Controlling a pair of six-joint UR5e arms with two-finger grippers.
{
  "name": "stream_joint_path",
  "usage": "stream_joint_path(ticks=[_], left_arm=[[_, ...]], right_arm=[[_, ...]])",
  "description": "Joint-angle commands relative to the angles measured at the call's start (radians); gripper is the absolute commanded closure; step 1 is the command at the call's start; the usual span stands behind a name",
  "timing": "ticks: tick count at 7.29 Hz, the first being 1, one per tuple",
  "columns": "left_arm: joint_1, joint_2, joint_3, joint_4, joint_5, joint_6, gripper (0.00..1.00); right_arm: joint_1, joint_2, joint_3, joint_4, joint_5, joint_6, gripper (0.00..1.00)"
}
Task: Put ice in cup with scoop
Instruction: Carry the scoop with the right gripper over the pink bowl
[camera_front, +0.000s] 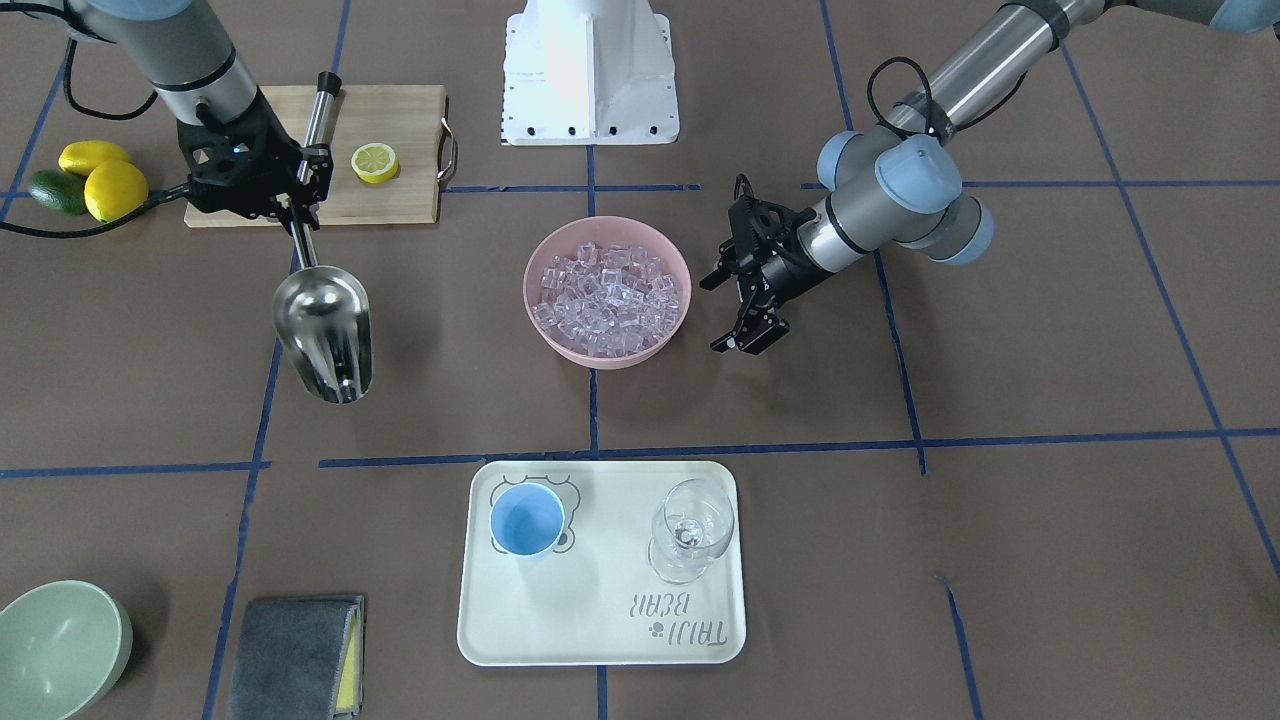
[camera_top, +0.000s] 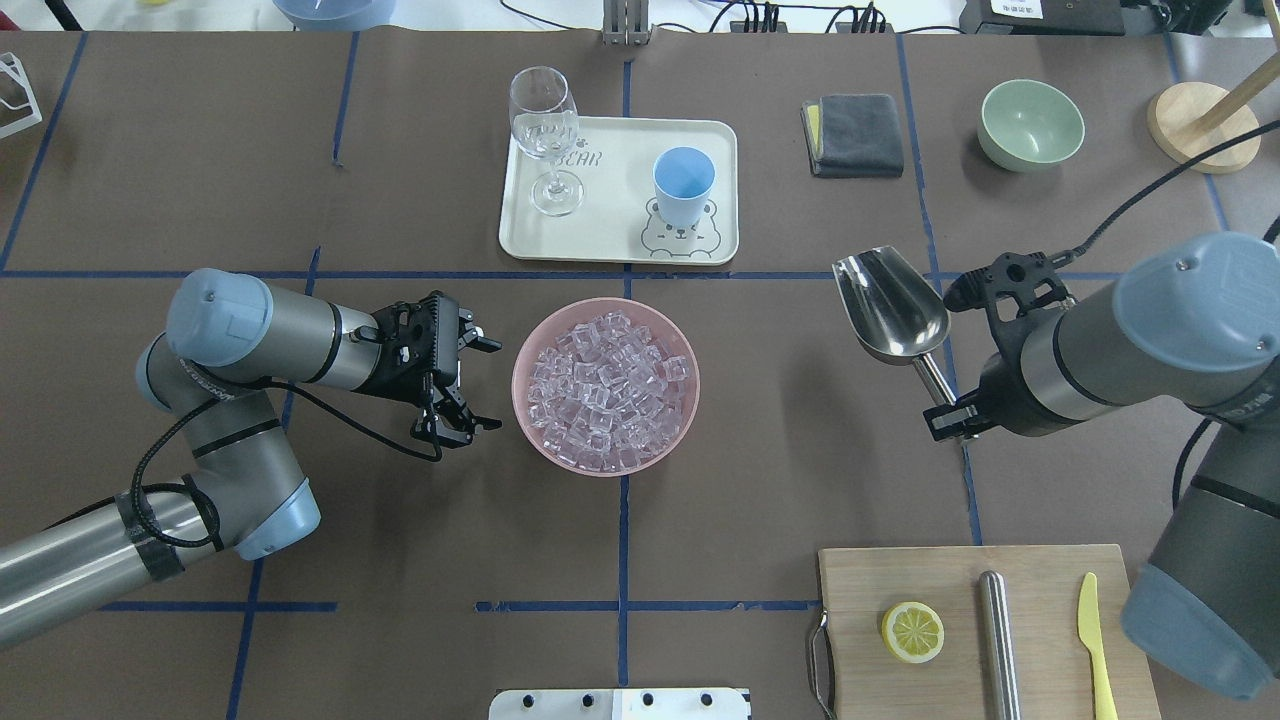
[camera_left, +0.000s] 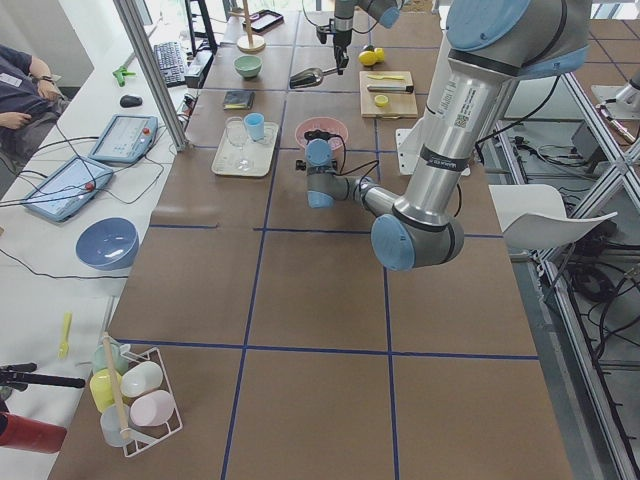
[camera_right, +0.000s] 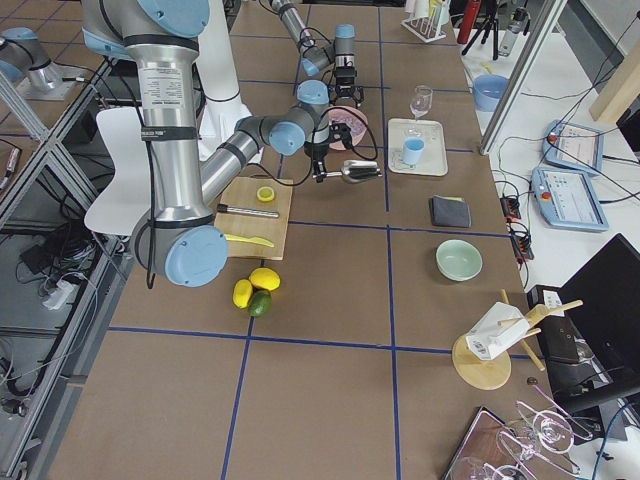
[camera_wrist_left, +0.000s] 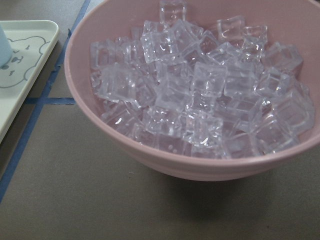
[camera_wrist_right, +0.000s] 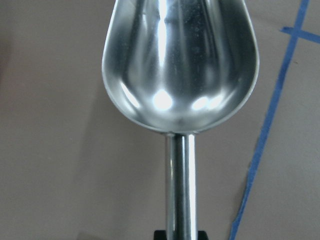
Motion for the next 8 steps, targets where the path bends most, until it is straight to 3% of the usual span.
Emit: stream_joint_path(ticks=[1,8], left_arm=[[0.012,-0.023,0.001,-0.003,-0.001,-0.002,0.01],[0.026,-0.023,0.007,-0.011,0.002,-0.002,0.01]], right_arm=[[-0.029,0.224,0.016,-0.254,-0.003,-0.084,1.00],[-0.176,0.529,0.027,-0.751,-0.022,-0.255,1.00]])
